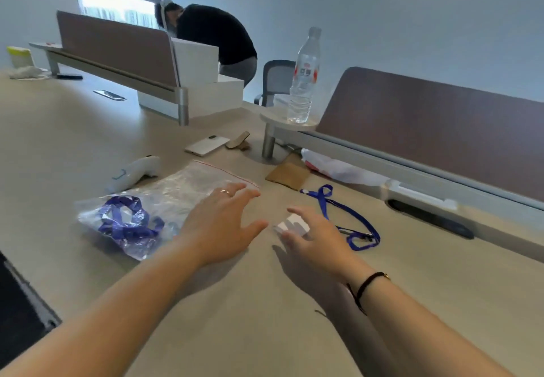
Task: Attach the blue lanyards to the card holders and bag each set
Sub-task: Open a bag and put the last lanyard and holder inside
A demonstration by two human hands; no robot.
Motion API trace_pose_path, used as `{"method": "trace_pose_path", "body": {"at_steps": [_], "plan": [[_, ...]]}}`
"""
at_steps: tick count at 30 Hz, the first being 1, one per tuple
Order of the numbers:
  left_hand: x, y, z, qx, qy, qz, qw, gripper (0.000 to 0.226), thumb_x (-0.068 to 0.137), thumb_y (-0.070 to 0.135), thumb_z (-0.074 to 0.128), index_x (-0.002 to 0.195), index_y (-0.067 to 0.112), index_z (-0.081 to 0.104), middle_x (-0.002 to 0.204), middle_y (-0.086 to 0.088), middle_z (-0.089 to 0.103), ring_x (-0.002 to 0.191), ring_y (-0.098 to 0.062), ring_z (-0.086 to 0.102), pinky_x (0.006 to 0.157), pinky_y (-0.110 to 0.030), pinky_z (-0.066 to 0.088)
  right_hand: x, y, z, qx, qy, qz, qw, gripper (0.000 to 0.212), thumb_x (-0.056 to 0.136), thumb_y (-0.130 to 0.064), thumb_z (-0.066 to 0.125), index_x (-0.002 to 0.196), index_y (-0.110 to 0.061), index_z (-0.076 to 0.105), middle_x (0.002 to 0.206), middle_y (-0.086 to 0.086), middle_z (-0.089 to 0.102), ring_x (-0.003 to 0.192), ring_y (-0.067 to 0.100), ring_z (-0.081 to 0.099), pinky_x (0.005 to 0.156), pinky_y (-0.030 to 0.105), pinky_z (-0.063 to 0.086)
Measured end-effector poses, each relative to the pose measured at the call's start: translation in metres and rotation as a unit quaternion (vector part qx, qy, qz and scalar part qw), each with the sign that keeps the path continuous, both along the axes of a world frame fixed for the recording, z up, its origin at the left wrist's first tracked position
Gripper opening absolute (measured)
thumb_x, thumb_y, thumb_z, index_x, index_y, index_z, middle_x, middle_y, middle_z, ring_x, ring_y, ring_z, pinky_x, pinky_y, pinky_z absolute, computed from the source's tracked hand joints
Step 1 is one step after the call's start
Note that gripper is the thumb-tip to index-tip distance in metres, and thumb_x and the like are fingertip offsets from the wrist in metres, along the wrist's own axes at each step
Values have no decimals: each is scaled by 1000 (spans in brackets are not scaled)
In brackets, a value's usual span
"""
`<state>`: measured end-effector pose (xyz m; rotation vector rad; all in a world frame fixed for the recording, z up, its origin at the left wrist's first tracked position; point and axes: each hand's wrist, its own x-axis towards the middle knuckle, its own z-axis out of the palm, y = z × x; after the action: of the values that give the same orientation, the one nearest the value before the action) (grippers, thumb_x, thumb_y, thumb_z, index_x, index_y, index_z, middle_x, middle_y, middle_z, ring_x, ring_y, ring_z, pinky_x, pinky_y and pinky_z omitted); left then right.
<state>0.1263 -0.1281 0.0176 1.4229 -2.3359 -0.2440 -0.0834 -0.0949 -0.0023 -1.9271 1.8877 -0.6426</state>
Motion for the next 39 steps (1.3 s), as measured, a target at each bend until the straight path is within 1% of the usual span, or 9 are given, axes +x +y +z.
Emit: {"method": "trace_pose_path", "body": {"at_steps": [6, 12, 15, 17, 23, 30, 34, 36, 39], "plan": [[-97, 3, -36, 89, 57, -50, 993, 45, 99, 45, 53, 143, 36, 45, 151, 13, 42, 125, -10, 51, 104, -31, 44, -94, 22, -33, -19, 118, -239, 964, 72, 84, -66, 61, 145, -31, 45, 151, 0, 44, 139, 21, 39, 112, 39, 38], [-140, 23, -59, 18, 37, -57, 998, 52, 97, 45, 55, 146, 39, 39, 157, 10, 34, 145, -12, 30, 117, -34, 33, -104, 29, -47, -105, 156, -251, 949, 53, 92, -62, 51, 133, -30, 55, 125, -5, 58, 117, 16, 50, 101, 34, 44], [-142, 28, -57, -13, 13, -63, 998, 49, 101, 47, 48, 148, 36, 40, 156, 11, 37, 145, -10, 30, 118, -33, 29, -108, 29, -47, -102, 105, -255, 956, 44, 102, -50, 38, 132, -26, 60, 122, -2, 61, 112, 18, 50, 99, 36, 43], [-143, 30, -56, -40, 5, -64, 997, 47, 102, 48, 43, 148, 35, 42, 153, 12, 42, 141, -9, 35, 117, -30, 30, -111, 30, -46, -89, 103, -258, 956, 36, 103, -45, 42, 124, -27, 65, 117, -3, 59, 108, 17, 49, 96, 35, 44], [-140, 38, -53, -51, 35, -70, 996, 41, 103, 47, 42, 139, 32, 53, 141, 11, 55, 131, -8, 46, 107, -25, 36, -113, 40, -42, -88, 107, -233, 963, 24, 99, -40, 52, 114, -35, 71, 108, -9, 56, 104, 15, 45, 89, 33, 37], [-137, 58, -49, 72, 274, -48, 958, 44, 97, 49, 54, 138, 50, 40, 146, 24, 41, 126, 3, 40, 87, -9, 36, -99, 59, -5, -255, 56, -82, 962, 19, 97, -31, 62, 111, -30, 75, 92, -13, 70, 86, 8, 54, 75, 27, 44], [-124, 55, -44, 106, 316, -122, 935, 60, 86, 64, 63, 139, 55, 38, 146, 28, 45, 134, 3, 43, 106, -22, 38, -86, 73, 37, -191, 17, 25, 981, 18, 97, -32, 62, 111, -28, 72, 90, -13, 58, 78, 3, 52, 69, 19, 43], [-123, 54, -42, 145, 349, -173, 909, 52, 84, 56, 69, 132, 42, 55, 127, 15, 64, 119, -6, 59, 100, -27, 48, -81, 79, 46, -182, 42, 46, 981, 16, 96, -33, 62, 109, -29, 70, 95, -12, 59, 80, 3, 52, 71, 19, 45], [-128, 58, -39, 166, 373, -160, 899, 18, 86, 40, 74, 96, 25, 73, 85, 0, 74, 82, -12, 70, 78, -28, 55, -76, 81, 47, -190, -12, 57, 980, 12, 95, -29, 65, 104, -28, 73, 90, -13, 67, 78, 3, 59, 68, 15, 46]]}}
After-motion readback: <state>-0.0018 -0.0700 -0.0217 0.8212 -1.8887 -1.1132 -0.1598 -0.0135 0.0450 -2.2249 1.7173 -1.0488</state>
